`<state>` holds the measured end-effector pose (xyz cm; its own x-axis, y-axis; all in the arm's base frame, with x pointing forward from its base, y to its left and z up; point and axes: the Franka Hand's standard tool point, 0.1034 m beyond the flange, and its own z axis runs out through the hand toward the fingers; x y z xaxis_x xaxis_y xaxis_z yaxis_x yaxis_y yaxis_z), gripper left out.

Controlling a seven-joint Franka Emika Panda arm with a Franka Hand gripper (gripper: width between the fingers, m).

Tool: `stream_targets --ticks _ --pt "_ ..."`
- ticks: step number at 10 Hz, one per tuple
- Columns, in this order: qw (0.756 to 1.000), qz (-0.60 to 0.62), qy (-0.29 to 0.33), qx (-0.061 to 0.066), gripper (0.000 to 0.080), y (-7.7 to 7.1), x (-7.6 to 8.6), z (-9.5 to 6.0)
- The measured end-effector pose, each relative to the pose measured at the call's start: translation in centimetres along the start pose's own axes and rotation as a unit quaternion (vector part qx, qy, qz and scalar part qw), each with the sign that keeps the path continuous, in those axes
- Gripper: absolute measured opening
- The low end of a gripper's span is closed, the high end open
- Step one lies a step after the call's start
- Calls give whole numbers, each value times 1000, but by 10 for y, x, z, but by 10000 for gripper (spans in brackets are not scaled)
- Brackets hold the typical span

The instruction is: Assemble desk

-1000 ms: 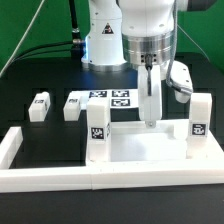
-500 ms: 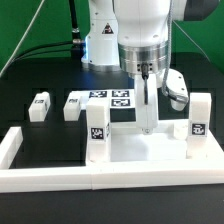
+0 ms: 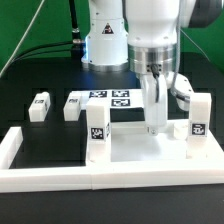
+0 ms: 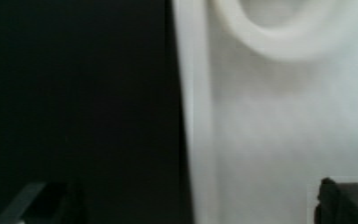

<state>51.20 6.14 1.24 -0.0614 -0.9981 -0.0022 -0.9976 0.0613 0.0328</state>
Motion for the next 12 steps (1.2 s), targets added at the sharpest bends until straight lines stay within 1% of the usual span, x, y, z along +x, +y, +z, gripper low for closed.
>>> stream_targets --ticks 1,2,3,4,5,6,7,8,9,10,12 --pt "1000 -7 -4 -6 648 2 4 3" --pt "1000 -6 -6 -9 648 3 7 4" --pt "1000 -8 -6 -9 619 3 5 4" --pt "1000 -9 -6 -9 619 3 5 4" --pt "1000 -9 -6 -9 440 4 5 4" --pt "1000 -9 -6 -9 440 4 5 4" --pt "1000 -9 -6 -9 239 3 5 4" --pt "1000 -9 -6 -9 96 3 5 4" --pt "1000 -10 -5 -3 96 1 4 2" --pt "1000 -10 -5 -2 65 1 4 2" --pt "1000 -10 -5 -2 65 1 4 2"
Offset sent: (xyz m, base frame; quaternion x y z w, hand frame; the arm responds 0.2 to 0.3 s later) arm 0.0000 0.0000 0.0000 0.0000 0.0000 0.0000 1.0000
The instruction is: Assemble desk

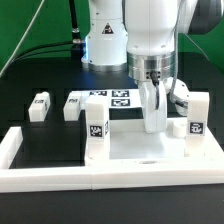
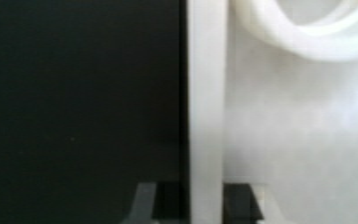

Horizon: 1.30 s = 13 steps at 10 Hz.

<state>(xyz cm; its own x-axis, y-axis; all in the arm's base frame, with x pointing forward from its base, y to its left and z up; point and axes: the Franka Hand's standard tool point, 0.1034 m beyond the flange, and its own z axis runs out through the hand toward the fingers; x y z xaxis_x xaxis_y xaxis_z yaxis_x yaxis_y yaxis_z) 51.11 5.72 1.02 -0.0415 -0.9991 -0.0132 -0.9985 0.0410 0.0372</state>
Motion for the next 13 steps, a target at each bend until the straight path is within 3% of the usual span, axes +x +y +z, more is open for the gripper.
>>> stream_targets --ticks 7,8,9,11,13 --pt "1000 -27 2 5 65 -2 3 -1" --pt "998 -67 3 18 65 3 18 -4" --pt "992 -123 5 23 65 10 35 -6" --pt "964 -266 0 11 64 28 80 -3" --pt "939 -342 8 9 64 33 90 2"
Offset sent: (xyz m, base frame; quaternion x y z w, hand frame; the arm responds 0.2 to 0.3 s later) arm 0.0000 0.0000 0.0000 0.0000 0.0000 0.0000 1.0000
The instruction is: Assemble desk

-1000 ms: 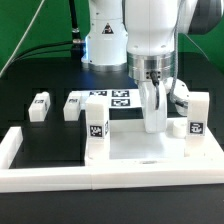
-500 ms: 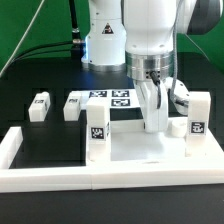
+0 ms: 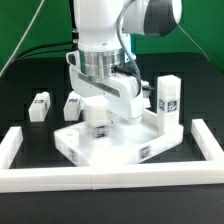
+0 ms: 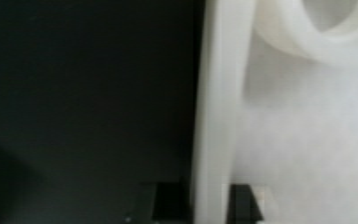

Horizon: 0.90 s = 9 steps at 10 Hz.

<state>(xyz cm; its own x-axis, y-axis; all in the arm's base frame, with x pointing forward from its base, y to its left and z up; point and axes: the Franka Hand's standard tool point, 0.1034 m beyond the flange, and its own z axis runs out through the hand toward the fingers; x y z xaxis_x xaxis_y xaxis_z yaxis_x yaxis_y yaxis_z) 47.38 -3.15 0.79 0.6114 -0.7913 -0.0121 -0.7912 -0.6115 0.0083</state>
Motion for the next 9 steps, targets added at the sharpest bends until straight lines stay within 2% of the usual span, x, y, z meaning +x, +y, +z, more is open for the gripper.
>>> stream_targets --ticks 4,6,7,8,9 --pt "992 -127 0 0 64 0 2 -1" --pt "971 -239 -12 0 63 -24 11 -7" --pt "962 -274 -15 -1 64 -36 6 -7" --pt "947 -322 -4 -8 64 -45 5 -8" --pt "940 -342 6 -14 64 -47 7 -8"
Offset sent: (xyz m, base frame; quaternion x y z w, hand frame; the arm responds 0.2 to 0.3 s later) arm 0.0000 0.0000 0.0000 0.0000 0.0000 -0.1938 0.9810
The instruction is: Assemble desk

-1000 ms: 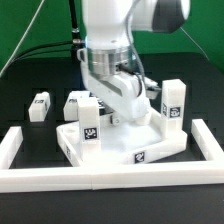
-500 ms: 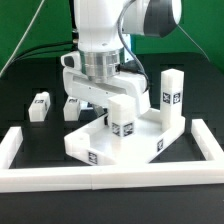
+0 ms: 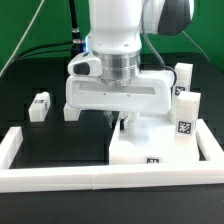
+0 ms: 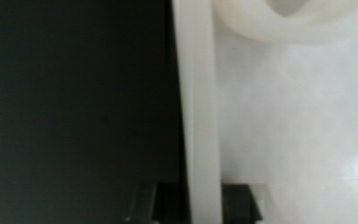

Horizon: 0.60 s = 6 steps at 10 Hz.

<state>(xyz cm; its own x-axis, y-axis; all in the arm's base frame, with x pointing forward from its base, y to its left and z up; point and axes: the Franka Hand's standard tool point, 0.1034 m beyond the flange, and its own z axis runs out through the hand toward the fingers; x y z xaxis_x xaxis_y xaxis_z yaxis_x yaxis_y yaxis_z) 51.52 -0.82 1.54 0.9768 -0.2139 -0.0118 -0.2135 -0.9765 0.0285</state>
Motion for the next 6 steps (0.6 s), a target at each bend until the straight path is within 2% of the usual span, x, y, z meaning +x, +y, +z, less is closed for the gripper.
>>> stream_targets --ticks 5,6 --pt "984 -176 -1 -3 63 9 2 1" --pt "973 -230 3 -4 63 19 13 0"
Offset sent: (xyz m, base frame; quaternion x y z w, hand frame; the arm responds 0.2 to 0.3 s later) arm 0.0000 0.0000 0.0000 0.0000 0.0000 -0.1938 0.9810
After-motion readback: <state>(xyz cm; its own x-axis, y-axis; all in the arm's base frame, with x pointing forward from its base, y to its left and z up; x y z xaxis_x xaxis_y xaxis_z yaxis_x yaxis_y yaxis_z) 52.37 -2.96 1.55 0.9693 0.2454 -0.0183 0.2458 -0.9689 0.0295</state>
